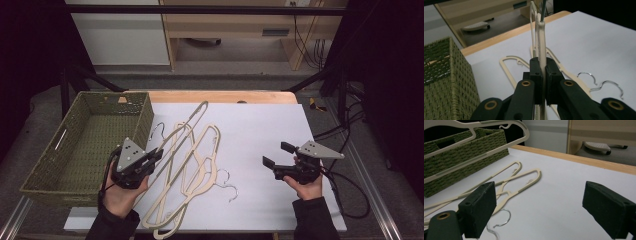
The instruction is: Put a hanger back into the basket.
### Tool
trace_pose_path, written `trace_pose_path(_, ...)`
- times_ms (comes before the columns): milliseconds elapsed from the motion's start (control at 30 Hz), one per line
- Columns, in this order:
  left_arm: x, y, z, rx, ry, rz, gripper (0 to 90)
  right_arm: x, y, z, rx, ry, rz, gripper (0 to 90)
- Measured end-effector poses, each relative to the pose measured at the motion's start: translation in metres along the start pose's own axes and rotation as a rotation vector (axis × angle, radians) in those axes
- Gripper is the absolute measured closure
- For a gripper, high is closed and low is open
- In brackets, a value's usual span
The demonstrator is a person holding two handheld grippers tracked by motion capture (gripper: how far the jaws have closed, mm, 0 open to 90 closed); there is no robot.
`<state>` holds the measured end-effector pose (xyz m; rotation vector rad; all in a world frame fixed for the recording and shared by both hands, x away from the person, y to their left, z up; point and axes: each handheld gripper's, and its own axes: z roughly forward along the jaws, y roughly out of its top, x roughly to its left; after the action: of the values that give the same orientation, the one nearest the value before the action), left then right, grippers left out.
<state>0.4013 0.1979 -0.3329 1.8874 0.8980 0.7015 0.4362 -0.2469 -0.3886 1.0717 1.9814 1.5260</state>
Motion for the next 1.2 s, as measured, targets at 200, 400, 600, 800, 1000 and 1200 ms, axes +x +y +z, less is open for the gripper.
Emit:
trace_pose_path(200,0.005,0.018,-0.017,-0.049,-0.057,0.006,86.0,0.000,0.003,-0.004,-0.021,-0.001,0.000,10.8)
trace_pose_path(400,0.019,0.043,-0.030,-0.051,-0.066,0.045,85.9,-0.001,0.005,-0.010,-0.046,0.008,-0.014,7.8)
trace_pose_path(600,0.049,0.057,-0.035,-0.043,-0.070,0.034,85.9,-0.001,0.006,-0.012,-0.054,-0.003,-0.010,4.6)
trace_pose_path(800,0.088,0.061,-0.042,-0.042,-0.075,0.005,85.9,-0.001,0.006,-0.011,-0.046,-0.007,-0.018,3.7)
trace_pose_path(1000,0.121,0.057,-0.046,-0.026,-0.023,-0.015,85.9,0.000,0.005,-0.010,-0.037,-0.002,-0.026,3.3)
trace_pose_path(1200,0.150,0.050,-0.051,0.019,0.029,0.010,85.9,0.001,0.005,-0.007,-0.030,-0.006,-0.026,3.2)
